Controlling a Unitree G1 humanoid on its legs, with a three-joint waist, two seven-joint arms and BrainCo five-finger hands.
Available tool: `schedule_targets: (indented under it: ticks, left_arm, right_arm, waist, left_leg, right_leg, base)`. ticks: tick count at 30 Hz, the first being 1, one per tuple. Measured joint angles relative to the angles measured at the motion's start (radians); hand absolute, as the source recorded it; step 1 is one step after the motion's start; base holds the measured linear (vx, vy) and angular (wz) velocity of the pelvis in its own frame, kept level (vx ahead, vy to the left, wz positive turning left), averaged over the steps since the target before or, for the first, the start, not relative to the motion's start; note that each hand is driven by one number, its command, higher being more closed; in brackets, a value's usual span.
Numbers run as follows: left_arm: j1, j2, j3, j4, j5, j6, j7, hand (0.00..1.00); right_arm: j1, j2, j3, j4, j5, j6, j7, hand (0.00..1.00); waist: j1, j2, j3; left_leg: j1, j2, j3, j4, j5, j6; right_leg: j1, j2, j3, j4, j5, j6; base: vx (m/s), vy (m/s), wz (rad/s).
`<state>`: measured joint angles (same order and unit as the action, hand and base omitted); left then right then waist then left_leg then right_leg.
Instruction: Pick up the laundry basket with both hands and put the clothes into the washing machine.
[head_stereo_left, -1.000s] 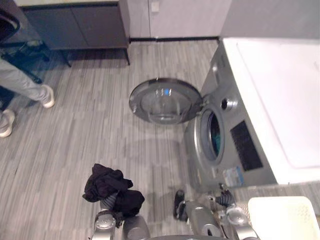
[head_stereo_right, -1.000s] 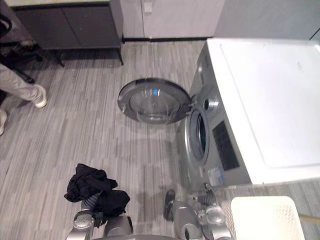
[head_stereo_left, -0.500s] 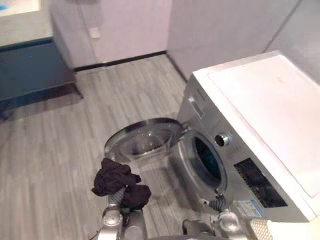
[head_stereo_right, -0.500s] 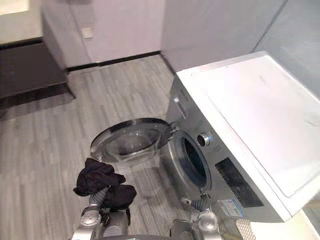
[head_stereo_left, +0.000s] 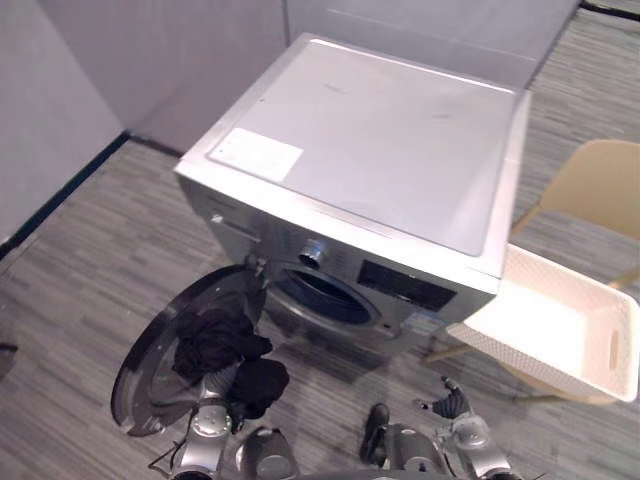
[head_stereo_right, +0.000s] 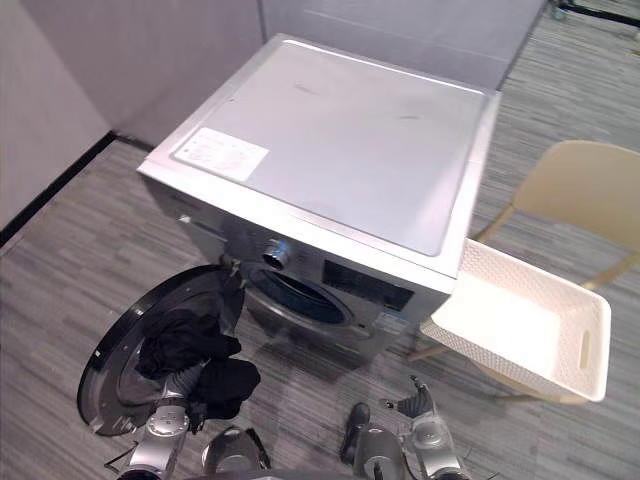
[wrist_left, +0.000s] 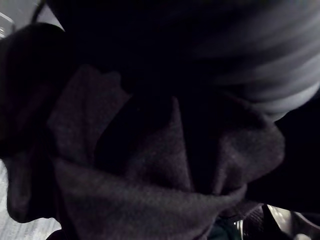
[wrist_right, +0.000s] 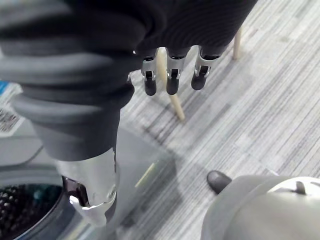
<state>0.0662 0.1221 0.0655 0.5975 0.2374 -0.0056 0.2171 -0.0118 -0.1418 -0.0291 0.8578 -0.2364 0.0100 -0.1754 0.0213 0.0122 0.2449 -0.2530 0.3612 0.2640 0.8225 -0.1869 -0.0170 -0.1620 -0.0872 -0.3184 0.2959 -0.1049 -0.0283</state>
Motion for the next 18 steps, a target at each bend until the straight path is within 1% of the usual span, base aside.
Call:
schedule_targets:
  ticks: [1,2,3,4,5,6,7,8,9,10,11,12,13,14,15,16,17,18]
  left_arm:
    - [-0.011,0.002,-0.026,-0.017,-0.003,0.0,0.001,1.0]
    - [-0.012,0.002,-0.034,-0.031,-0.004,0.0,0.003,1.0]
    - [-0.017,0.003,-0.044,-0.066,-0.008,0.0,0.005,1.0]
    - [-0.034,0.004,-0.054,-0.104,-0.012,-0.001,0.01,1.0]
    - [-0.046,0.002,-0.058,-0.125,-0.016,-0.003,0.016,1.0]
    - [-0.093,0.009,-0.059,-0.149,-0.036,-0.005,0.036,1.0]
    - [-0.145,0.012,-0.057,-0.155,-0.05,-0.003,0.051,1.0]
    - [-0.176,0.01,-0.052,-0.16,-0.058,-0.003,0.061,1.0]
    - [-0.207,-0.002,-0.044,-0.178,-0.074,-0.003,0.078,1.0]
    - [-0.235,-0.013,-0.034,-0.188,-0.091,-0.002,0.095,1.0]
    - [-0.26,-0.021,-0.028,-0.201,-0.104,-0.001,0.105,1.0]
    - [-0.294,-0.031,-0.026,-0.233,-0.122,0.0,0.123,1.0]
    - [-0.328,-0.039,-0.027,-0.264,-0.128,0.001,0.138,1.0]
    - [-0.354,-0.04,-0.027,-0.286,-0.131,0.002,0.15,1.0]
    - [-0.393,-0.036,-0.025,-0.316,-0.134,0.003,0.163,1.0]
    - [-0.413,-0.032,-0.026,-0.328,-0.134,0.004,0.172,1.0]
    - [-0.474,-0.013,-0.027,-0.368,-0.13,0.013,0.196,1.0]
    - [-0.511,0.007,-0.025,-0.393,-0.124,0.023,0.21,1.0]
  right_arm:
    - [-0.015,0.001,-0.006,-0.02,0.002,0.0,-0.014,0.0]
    - [-0.022,-0.003,-0.006,-0.025,0.003,-0.002,-0.02,0.0]
    - [-0.04,-0.004,-0.006,-0.034,0.004,-0.002,-0.027,0.0]
    - [-0.051,-0.007,-0.005,-0.062,0.009,-0.002,-0.041,0.0]
    - [-0.055,-0.011,-0.004,-0.082,0.011,-0.003,-0.048,0.0]
    - [-0.08,0.003,-0.004,-0.111,0.013,-0.001,-0.062,0.0]
    - [-0.082,0.013,-0.005,-0.141,0.02,0.0,-0.068,0.0]
    - [-0.089,0.013,-0.006,-0.156,0.032,0.0,-0.074,0.0]
    - [-0.104,0.019,-0.006,-0.18,0.042,0.002,-0.084,0.0]
    - [-0.123,0.024,-0.007,-0.212,0.049,0.004,-0.094,0.0]
    - [-0.137,0.028,-0.009,-0.236,0.053,0.008,-0.105,0.0]
    - [-0.156,0.038,-0.015,-0.288,0.066,0.015,-0.121,0.0]
    - [-0.162,0.047,-0.015,-0.334,0.078,0.016,-0.137,0.0]
    - [-0.167,0.058,-0.022,-0.372,0.09,0.015,-0.148,0.0]
    - [-0.183,0.071,-0.03,-0.419,0.092,0.015,-0.157,0.0]
    - [-0.19,0.076,-0.035,-0.439,0.099,0.014,-0.162,0.0]
    - [-0.2,0.078,-0.049,-0.499,0.109,0.004,-0.18,0.0]
    - [-0.2,0.079,-0.054,-0.534,0.113,-0.007,-0.192,0.0]
  waist:
    - [0.0,-0.005,0.027]
    - [0.001,-0.006,0.032]
    - [0.004,-0.002,0.042]
    - [0.008,0.005,0.058]
    - [0.013,0.013,0.067]
    - [0.024,-0.018,0.106]
    - [0.019,-0.041,0.129]
    - [0.018,-0.041,0.147]
    - [0.023,-0.041,0.165]
    - [0.02,-0.04,0.177]
    - [0.019,-0.037,0.192]
    - [0.016,-0.031,0.215]
    - [0.014,-0.032,0.223]
    - [0.015,-0.035,0.232]
    - [0.015,-0.035,0.251]
    - [0.015,-0.036,0.257]
    - [0.01,-0.04,0.273]
    - [0.001,-0.041,0.275]
  left_leg:
    - [-0.047,-0.063,-0.136,0.015,-0.084,-0.039]
    - [-0.065,-0.086,-0.175,0.008,-0.101,-0.052]
    - [-0.099,-0.117,-0.232,-0.022,-0.116,-0.068]
    - [-0.126,-0.136,-0.259,-0.069,-0.108,-0.072]
    - [-0.148,-0.133,-0.259,-0.093,-0.107,-0.074]
    - [-0.21,-0.127,-0.228,-0.014,-0.159,-0.091]
    - [-0.28,-0.127,-0.207,0.056,-0.174,-0.073]
    - [-0.323,-0.123,-0.199,0.108,-0.193,-0.069]
    - [-0.398,-0.101,-0.18,0.194,-0.226,-0.059]
    - [-0.465,-0.088,-0.17,0.26,-0.25,-0.047]
    - [-0.503,-0.079,-0.163,0.296,-0.262,-0.041]
    - [-0.575,-0.066,-0.16,0.354,-0.279,-0.029]
    - [-0.647,-0.06,-0.16,0.403,-0.295,-0.02]
    - [-0.691,-0.056,-0.16,0.43,-0.302,-0.013]
    - [-0.747,-0.047,-0.164,0.467,-0.309,-0.014]
    - [-0.774,-0.045,-0.167,0.483,-0.311,-0.014]
    - [-0.846,-0.044,-0.174,0.525,-0.313,-0.012]
    - [-0.894,-0.044,-0.18,0.554,-0.313,-0.011]
  right_leg:
    - [-0.026,0.008,0.053,0.064,-0.034,-0.006]
    - [-0.045,0.011,0.071,0.096,-0.047,-0.005]
    - [-0.095,0.021,0.102,0.165,-0.07,-0.006]
    - [-0.169,0.032,0.132,0.254,-0.1,0.001]
    - [-0.216,0.042,0.146,0.312,-0.122,0.006]
    - [-0.32,0.03,0.193,0.453,-0.161,0.016]
    - [-0.407,0.012,0.208,0.536,-0.175,0.03]
    - [-0.457,0.014,0.222,0.578,-0.18,0.036]
    - [-0.547,0.024,0.246,0.648,-0.184,0.041]
    - [-0.627,0.031,0.268,0.701,-0.188,0.045]
    - [-0.67,0.035,0.278,0.728,-0.189,0.047]
    - [-0.746,0.037,0.287,0.773,-0.191,0.049]
    - [-0.822,0.037,0.293,0.813,-0.197,0.053]
    - [-0.867,0.034,0.295,0.836,-0.199,0.055]
    - [-0.922,0.031,0.292,0.865,-0.199,0.056]
    - [-0.95,0.03,0.291,0.878,-0.199,0.056]
    - [-1.022,0.029,0.295,0.918,-0.198,0.057]
    - [-1.069,0.026,0.298,0.947,-0.198,0.058]
  base:
    - [-0.03,0.04,-1.17]
    - [-0.03,0.062,-1.13]
    - [-0.04,0.078,-1.03]
    - [-0.06,0.103,-1.1]
    - [-0.11,0.162,-1.17]
    - [-0.15,0.134,-0.8]
    - [-0.15,0.119,-0.68]
    - [-0.16,0.084,-0.56]
    - [-0.19,0.121,-0.78]
    - [-0.2,0.114,-0.78]
    - [-0.21,0.078,-0.57]
    - [-0.23,0.058,-0.42]
    - [-0.23,0.051,-0.34]
    - [-0.24,0.031,-0.26]
    - [-0.15,0.014,-0.19]
    - [-0.19,0.001,-0.16]
    - [-0.11,-0.014,-0.04]
    - [-0.13,-0.023,0.02]
